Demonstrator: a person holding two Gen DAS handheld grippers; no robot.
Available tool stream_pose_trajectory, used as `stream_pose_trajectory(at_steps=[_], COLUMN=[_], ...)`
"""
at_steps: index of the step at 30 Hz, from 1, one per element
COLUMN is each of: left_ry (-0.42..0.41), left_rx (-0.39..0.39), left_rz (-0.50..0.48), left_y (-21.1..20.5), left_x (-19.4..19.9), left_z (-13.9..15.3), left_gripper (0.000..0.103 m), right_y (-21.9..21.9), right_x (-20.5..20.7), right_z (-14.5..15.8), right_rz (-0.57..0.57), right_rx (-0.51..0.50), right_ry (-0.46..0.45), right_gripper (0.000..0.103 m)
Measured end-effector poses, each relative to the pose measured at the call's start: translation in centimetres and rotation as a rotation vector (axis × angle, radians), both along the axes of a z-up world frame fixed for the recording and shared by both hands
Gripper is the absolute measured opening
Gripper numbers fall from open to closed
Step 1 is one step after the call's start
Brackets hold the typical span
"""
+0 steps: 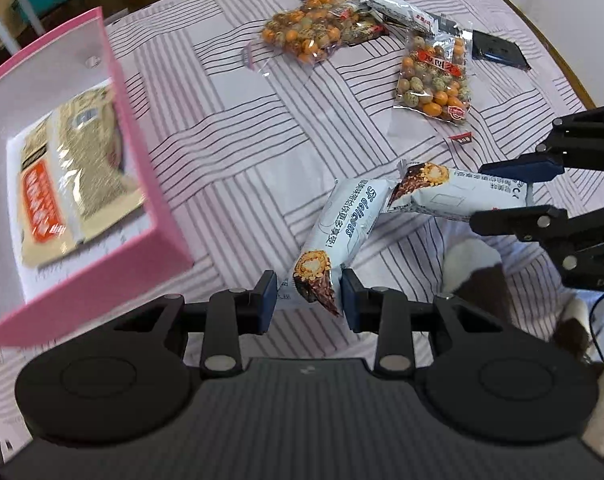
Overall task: Organize snacks
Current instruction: 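Carry the white snack bar with the right gripper into the pink box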
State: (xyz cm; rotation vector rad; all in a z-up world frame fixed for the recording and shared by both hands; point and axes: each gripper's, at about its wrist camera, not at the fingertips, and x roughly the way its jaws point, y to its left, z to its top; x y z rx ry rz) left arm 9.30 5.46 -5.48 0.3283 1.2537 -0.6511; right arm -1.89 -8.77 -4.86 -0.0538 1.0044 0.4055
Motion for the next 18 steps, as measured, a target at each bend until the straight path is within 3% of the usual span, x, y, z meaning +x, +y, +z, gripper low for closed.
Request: stream_pose_trajectory(at_steps=[7, 18], left_ry=[0.013, -0.128], left_rx=[-0.029, -0.066], left_rz=[0.068, 0.237], left_y=[4.6, 11.1], left_x=[-1.4, 0.7], left_z=[3.5, 8.6], left_gripper=[0.033, 0.033], right_y=[2.0, 6.7], right_x=[-0.5, 2.6], right_z=[3.5, 6.9], right_rz=[0.062, 0.16], right_rx=[0.039, 0.058], right_ry=[-0.056, -0.241], right_gripper=[0.035, 0.035])
